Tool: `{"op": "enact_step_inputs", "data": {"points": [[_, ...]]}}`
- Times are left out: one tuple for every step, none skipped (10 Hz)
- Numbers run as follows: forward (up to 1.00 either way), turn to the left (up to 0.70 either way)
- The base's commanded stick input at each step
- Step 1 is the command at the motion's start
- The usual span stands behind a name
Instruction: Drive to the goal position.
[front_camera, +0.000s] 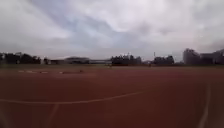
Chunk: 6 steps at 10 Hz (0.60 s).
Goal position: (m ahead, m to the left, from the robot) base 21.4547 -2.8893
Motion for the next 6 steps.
{"op": "enact_step_inputs", "data": {"points": [[0.70, 0.00], [0.70, 0.00], [0.70, 0.00], [0.70, 0.00], [0.70, 0.00], [0.70, 0.00]]}}
